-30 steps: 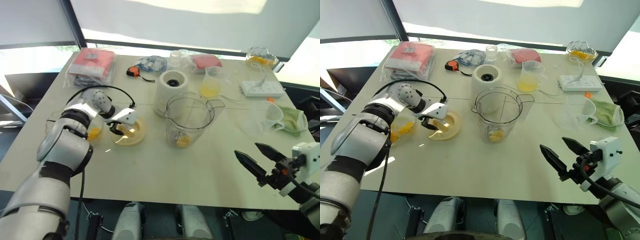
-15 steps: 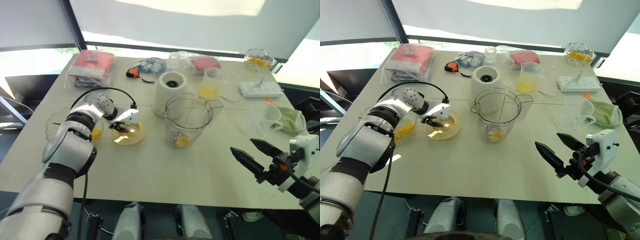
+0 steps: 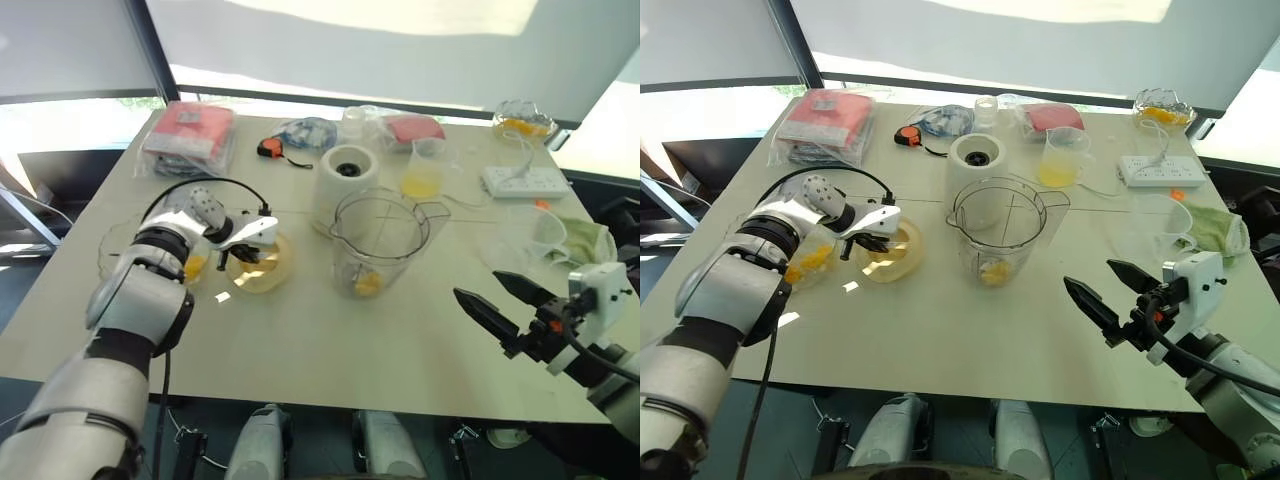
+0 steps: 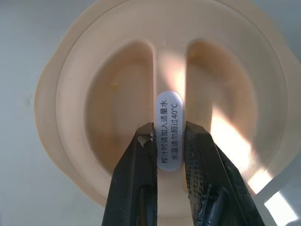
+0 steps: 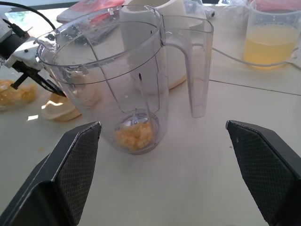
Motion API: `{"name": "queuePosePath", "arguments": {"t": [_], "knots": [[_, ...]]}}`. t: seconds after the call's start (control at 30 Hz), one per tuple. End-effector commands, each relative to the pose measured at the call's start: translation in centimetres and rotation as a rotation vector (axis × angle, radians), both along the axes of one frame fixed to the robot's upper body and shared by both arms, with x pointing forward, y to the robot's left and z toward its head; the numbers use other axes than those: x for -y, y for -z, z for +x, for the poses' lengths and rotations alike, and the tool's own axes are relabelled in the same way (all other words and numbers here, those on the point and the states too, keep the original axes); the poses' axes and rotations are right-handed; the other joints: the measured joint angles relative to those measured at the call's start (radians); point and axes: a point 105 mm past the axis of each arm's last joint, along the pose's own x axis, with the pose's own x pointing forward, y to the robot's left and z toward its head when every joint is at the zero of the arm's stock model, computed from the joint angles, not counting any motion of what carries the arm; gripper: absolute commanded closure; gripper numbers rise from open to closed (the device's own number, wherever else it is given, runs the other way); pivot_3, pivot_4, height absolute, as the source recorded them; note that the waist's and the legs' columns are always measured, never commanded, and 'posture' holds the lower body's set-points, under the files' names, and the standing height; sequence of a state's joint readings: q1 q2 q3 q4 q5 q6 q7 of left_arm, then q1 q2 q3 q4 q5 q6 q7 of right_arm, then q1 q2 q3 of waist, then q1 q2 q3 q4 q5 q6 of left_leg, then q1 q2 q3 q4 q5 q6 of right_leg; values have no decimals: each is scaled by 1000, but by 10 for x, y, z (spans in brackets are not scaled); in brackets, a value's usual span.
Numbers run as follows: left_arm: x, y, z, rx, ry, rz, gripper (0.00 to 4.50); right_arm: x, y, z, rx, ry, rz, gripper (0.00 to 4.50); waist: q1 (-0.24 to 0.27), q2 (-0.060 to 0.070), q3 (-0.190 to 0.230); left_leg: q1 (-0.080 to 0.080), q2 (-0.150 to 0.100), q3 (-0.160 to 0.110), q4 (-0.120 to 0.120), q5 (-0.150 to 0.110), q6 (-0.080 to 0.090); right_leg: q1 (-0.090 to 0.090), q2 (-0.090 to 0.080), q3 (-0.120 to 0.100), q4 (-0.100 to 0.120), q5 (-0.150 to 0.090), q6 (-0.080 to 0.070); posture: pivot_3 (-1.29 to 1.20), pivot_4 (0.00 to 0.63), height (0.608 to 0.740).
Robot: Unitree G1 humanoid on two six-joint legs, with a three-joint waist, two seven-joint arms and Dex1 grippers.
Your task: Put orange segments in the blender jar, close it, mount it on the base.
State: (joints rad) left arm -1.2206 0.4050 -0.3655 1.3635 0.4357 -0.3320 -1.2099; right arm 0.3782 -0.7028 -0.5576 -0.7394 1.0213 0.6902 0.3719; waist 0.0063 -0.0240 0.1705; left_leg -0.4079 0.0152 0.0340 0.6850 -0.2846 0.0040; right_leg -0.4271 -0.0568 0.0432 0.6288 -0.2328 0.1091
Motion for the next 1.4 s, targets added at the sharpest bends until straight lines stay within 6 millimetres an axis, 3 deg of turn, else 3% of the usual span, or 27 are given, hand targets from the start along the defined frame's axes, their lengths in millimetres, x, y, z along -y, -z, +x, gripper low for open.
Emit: {"name": "queuePosePath", "arguments": {"t": [0.03, 0.23, 0.43, 0.57, 0.7, 0.83, 1.0, 1.4], "knots": [[18, -72, 14, 115, 43, -117, 4260, 6, 1, 3, 16, 21, 9, 0, 3, -3, 2, -1, 0, 0, 0, 0, 0, -1, 0, 0, 0, 0, 0, 0, 150, 740], [28, -154, 4, 226, 216, -117, 4260, 17, 12, 3, -16, 51, -19, 0, 5, -6, 3, -2, 0, 1, -1, -1, 1, -1, 1, -1, 0, 0, 0, 0, 150, 740], [29, -208, -13, 286, 325, -72, 4260, 21, 14, 4, -16, 49, -27, 0, -1, -6, 4, -1, 0, 1, -1, -1, 2, -1, 2, -1, 0, -2, -3, 0, 150, 740], [60, -246, -25, 322, 370, -131, 4260, 18, 13, 10, 2, 39, -23, 0, 4, -7, 4, -1, 0, 1, 0, -1, 2, -1, 2, -1, 0, -2, -3, 0, 150, 740], [98, -248, -34, 300, 456, -76, 4260, 16, 12, 22, 58, 76, -19, 0, 7, -7, 4, -2, 0, 1, 0, -1, 2, -1, 1, -1, -1, -3, -2, 0, 150, 740], [122, -233, -40, 270, 526, 10, 4260, 12, 15, 29, 110, 135, -14, 0, 1, -6, 5, -2, -1, 1, 0, -2, 3, -2, 1, 0, 0, -3, -1, 0, 150, 740], [133, -212, -40, 228, 559, 127, 4260, -2, 22, 30, 143, 182, 19, 0, -15, -5, 5, -2, 0, -1, 0, -2, 4, -3, 3, 1, 1, -3, -1, 0, 150, 740], [165, -200, -52, 172, 612, 139, 4260, -16, 41, 33, 134, 217, 63, 0, -17, -5, 5, -2, 1, -3, 0, -2, 4, -3, 5, 1, 1, -3, -2, 0, 150, 740]]}}
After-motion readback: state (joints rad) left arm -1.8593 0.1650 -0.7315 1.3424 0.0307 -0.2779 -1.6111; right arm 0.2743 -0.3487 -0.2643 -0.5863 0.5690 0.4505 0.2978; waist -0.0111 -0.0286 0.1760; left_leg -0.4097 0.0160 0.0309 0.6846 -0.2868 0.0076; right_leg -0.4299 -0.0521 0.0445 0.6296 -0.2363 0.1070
